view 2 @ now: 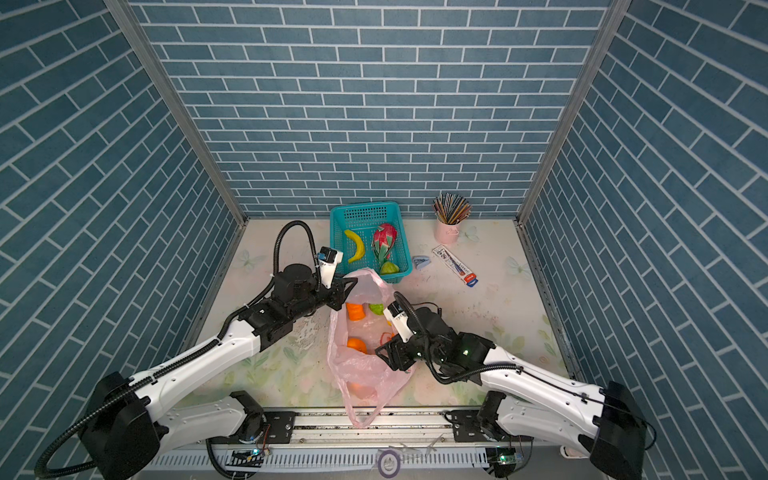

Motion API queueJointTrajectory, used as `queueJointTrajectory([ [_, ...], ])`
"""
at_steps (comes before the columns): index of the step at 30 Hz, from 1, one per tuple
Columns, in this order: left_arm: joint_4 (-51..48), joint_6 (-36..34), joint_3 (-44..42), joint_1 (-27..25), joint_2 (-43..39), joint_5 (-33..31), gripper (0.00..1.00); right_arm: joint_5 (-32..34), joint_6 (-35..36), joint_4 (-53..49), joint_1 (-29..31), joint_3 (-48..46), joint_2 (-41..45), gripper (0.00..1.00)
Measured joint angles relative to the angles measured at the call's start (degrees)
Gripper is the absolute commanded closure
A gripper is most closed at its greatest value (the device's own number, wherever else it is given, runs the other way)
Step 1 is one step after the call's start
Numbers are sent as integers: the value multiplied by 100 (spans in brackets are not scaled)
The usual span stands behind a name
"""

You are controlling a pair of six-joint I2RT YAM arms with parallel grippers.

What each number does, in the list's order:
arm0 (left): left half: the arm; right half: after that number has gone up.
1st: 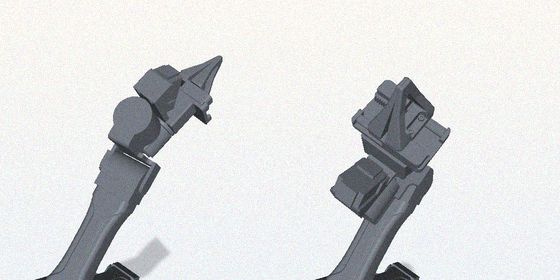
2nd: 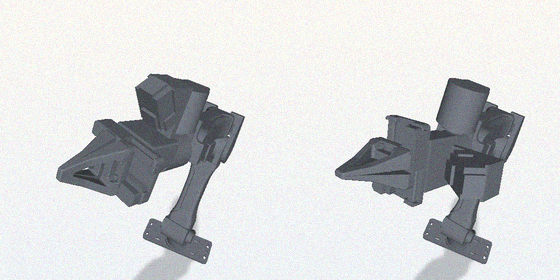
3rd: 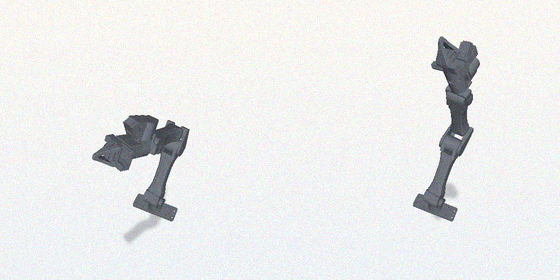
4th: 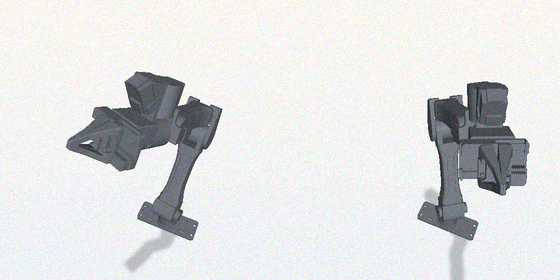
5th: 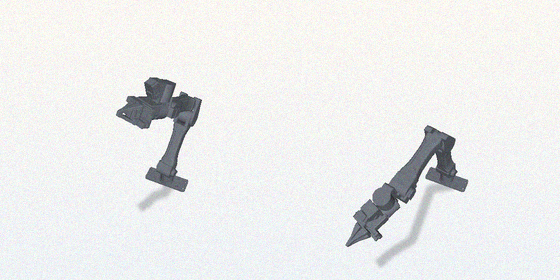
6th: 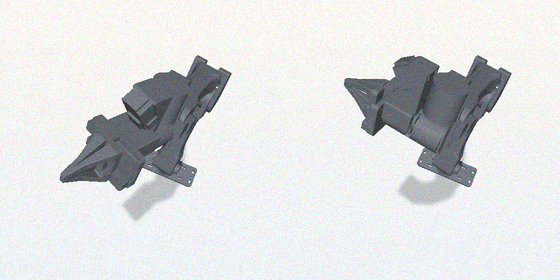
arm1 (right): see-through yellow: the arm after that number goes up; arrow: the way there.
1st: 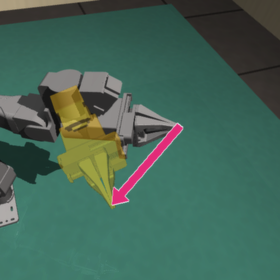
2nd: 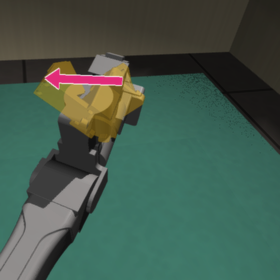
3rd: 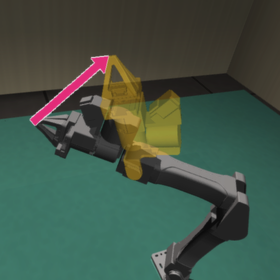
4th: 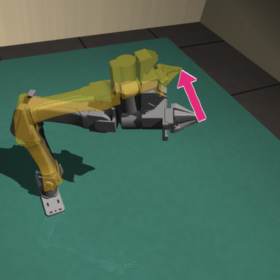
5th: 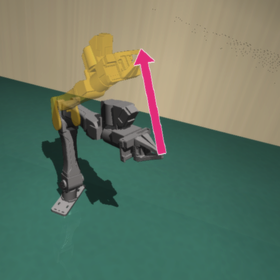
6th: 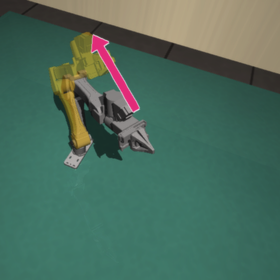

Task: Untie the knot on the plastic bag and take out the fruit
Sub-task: 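Lower the left gripper to the bag rim while the right gripper reaches inside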

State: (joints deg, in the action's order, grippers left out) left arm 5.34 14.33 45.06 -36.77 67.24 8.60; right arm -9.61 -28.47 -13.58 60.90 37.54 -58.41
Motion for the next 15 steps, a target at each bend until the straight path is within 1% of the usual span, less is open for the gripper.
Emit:
queueJointTrajectory([
  [5, 7, 195, 0, 0, 7, -2, 73, 299, 2, 299, 98, 291, -903, 46],
  [11, 7, 306, 0, 0, 7, 0, 73, 968, 72, 367, 133, 977, -1873, 45],
  [15, 2, 308, 0, -2, 7, -9, 73, 1600, 151, 142, 136, 1401, -2428, 43],
])
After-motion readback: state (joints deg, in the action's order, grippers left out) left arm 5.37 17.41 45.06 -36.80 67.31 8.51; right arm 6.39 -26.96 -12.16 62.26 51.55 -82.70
